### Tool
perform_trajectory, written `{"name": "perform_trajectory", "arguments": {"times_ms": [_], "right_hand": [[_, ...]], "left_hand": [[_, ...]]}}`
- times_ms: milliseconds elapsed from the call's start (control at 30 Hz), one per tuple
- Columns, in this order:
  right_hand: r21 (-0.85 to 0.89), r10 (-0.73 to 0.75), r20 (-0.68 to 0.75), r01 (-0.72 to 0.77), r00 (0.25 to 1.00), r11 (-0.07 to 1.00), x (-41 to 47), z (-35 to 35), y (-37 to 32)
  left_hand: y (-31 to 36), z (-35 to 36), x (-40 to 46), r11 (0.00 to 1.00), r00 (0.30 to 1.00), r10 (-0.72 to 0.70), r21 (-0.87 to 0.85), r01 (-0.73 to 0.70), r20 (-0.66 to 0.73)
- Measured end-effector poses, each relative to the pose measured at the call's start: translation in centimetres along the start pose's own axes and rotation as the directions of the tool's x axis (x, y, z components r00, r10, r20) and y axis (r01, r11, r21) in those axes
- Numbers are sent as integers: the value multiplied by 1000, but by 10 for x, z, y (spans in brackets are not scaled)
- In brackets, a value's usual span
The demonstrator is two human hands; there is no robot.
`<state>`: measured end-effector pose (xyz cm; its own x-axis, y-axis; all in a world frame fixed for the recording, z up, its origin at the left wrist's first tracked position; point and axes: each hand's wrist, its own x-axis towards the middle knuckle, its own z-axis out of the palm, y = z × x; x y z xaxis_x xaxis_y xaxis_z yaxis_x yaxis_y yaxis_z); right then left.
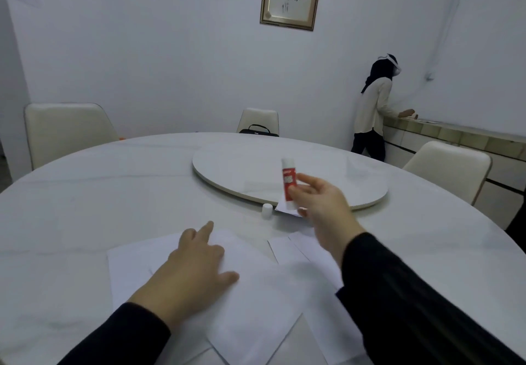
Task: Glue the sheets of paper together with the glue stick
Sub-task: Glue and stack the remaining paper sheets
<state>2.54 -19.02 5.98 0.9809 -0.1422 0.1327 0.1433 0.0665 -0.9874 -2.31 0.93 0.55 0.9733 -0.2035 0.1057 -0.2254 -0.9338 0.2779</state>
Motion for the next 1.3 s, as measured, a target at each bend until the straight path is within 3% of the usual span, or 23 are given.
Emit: {"name": "perform_trajectory", "arguments": {"times_ms": [100,167,233,433,600,633,733,767,800,933,1067,1300], "right_hand": [[-345,-102,-15,90,995,934,17,24,29],[-478,-115,-38,83,993,875,25,32,43],[-549,-99,-53,54,994,834,32,35,53],[-663,-106,-80,27,991,748,39,38,59],[-678,-223,-137,72,965,731,17,2,14],[-753,-188,-124,31,974,657,8,-14,2],[-974,154,-104,-131,983,183,-27,-55,-10],[-984,248,-128,-153,960,87,-38,-62,-6],[-985,285,-138,-162,948,63,-48,-66,1],[-983,165,-99,-122,981,138,-65,-69,20],[-974,200,-83,-122,976,190,-75,-70,16],[-974,71,-64,-78,995,211,-89,-67,25]], "left_hand": [[-3,-1,-4,979,985,172,-108,-171,4],[-6,1,-4,950,970,237,-222,-220,53],[-9,3,-3,939,967,244,-267,-217,73],[-10,9,0,953,970,243,-192,-233,27],[-14,10,-4,961,973,230,-157,-226,5],[-13,10,-4,965,975,224,-142,-223,-5],[-9,9,-5,971,975,221,-84,-223,-30],[-8,9,-5,972,975,218,-77,-220,-34],[-6,9,-5,974,976,214,-70,-216,-40],[5,8,-8,982,980,188,-12,-189,-60],[13,5,-11,988,986,156,18,-155,-54],[16,0,-15,995,995,100,14,-99,-25]]}}
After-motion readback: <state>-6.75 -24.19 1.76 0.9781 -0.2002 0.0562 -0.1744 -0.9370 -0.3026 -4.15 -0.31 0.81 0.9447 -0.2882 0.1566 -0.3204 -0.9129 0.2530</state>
